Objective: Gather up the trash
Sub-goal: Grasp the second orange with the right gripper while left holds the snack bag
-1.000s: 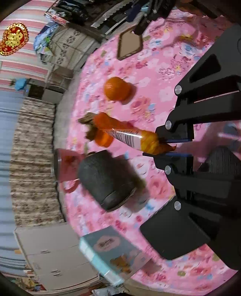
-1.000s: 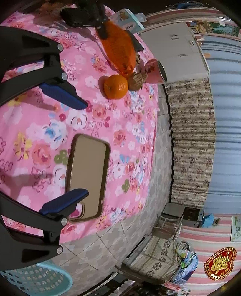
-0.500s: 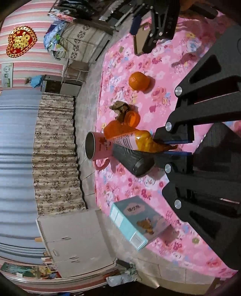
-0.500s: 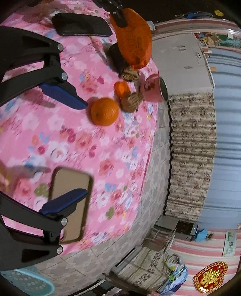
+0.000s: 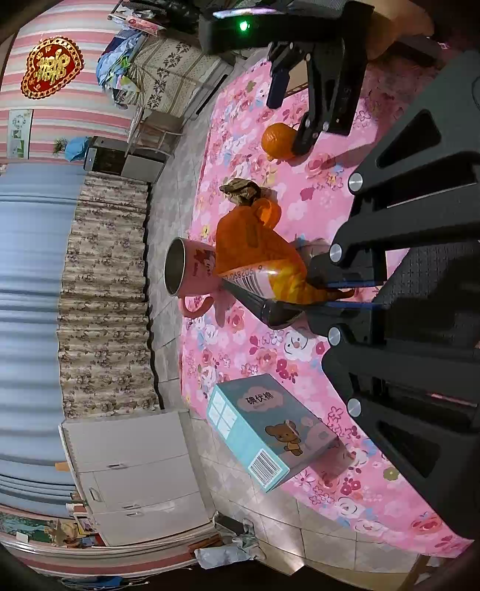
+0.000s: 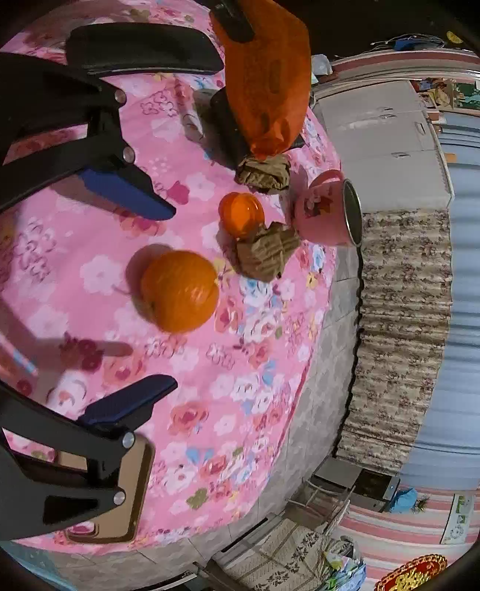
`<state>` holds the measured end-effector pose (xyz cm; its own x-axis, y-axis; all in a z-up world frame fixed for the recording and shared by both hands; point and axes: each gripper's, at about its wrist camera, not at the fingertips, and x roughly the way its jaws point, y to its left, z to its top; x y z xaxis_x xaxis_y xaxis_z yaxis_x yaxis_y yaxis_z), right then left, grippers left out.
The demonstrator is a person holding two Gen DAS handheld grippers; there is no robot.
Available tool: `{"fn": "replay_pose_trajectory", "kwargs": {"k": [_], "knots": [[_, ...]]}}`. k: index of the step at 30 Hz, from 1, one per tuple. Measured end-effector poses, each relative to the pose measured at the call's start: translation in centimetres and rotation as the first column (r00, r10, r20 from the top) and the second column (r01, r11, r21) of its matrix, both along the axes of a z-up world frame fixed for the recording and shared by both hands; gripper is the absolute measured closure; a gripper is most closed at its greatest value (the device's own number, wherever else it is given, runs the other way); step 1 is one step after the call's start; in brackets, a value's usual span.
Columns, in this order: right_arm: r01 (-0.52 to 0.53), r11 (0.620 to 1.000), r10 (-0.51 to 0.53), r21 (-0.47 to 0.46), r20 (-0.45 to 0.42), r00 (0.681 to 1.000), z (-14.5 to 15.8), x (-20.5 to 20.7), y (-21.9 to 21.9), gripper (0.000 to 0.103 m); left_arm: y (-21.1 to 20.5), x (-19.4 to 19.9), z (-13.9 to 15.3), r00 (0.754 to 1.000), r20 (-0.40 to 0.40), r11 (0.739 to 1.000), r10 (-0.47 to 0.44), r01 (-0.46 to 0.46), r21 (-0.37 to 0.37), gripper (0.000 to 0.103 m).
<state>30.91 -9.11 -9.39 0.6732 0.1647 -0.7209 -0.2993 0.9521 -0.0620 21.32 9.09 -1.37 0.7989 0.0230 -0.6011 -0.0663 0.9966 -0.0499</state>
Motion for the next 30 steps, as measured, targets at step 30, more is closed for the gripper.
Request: {"fn": "replay_pose_trajectory", "kwargs": {"k": [30], "knots": [[0.081, 0.996, -0.083, 0.029, 0.056, 0.995, 4.1, -4.9, -8.9, 0.061, -4.1, 0.0, 0.1, 0.997, 0.014, 0.992, -0.080, 0.078, 0.101, 0.100]]}}
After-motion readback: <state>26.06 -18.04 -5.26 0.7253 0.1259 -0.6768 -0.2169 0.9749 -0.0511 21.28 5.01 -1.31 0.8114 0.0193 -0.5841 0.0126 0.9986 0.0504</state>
